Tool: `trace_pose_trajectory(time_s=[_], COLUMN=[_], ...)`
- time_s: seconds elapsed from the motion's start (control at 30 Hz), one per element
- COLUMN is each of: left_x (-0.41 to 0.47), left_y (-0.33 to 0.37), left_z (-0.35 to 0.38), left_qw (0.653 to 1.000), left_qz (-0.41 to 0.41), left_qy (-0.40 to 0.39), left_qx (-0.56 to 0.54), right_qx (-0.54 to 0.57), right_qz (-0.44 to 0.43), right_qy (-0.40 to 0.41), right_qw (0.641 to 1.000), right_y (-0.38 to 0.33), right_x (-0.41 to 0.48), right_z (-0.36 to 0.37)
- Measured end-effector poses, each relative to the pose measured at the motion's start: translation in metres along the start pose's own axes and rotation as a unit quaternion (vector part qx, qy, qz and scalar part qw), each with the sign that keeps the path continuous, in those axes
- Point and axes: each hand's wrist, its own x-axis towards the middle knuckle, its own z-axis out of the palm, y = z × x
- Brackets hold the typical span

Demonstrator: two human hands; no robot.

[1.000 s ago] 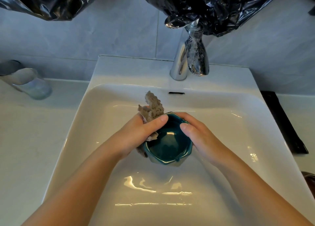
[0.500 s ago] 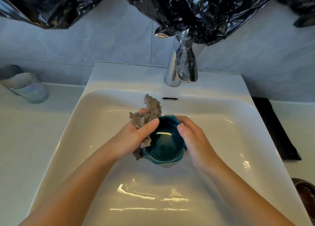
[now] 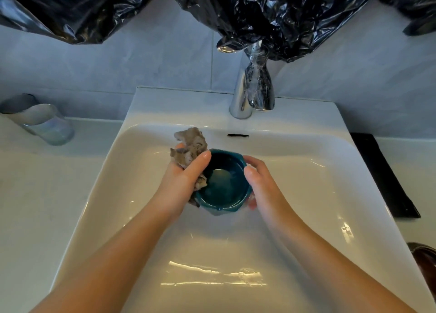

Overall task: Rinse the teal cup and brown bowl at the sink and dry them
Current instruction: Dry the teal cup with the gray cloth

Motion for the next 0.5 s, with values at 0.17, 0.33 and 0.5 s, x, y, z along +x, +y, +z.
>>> trace_pose_trajectory(time_s=[0.17,0.33,0.5], left_x=[-0.003,-0.005,-0.002], left_y=[-0.004,-0.007,0.002], left_z=[0.016,0.014,0.003], left_qw=[0.994,0.999,0.991], left_qz=[-0.009,0.020,0.036], left_qy=[0.075,-0.014,-0.106], left_qx=[-0.078,0.038,0.078], right_qx=[0.045,0.018,-0.008], right_qz=[-0.042,-0.079,-0.048], right_qy=[0.051,0.065,-0.003], right_qw=[0.997,0.995,0.999], right_y=[0.002,0.004,0.002], right_x=[0.000,0.002,0.005], right_z=[0.006,-0.001,-0.013])
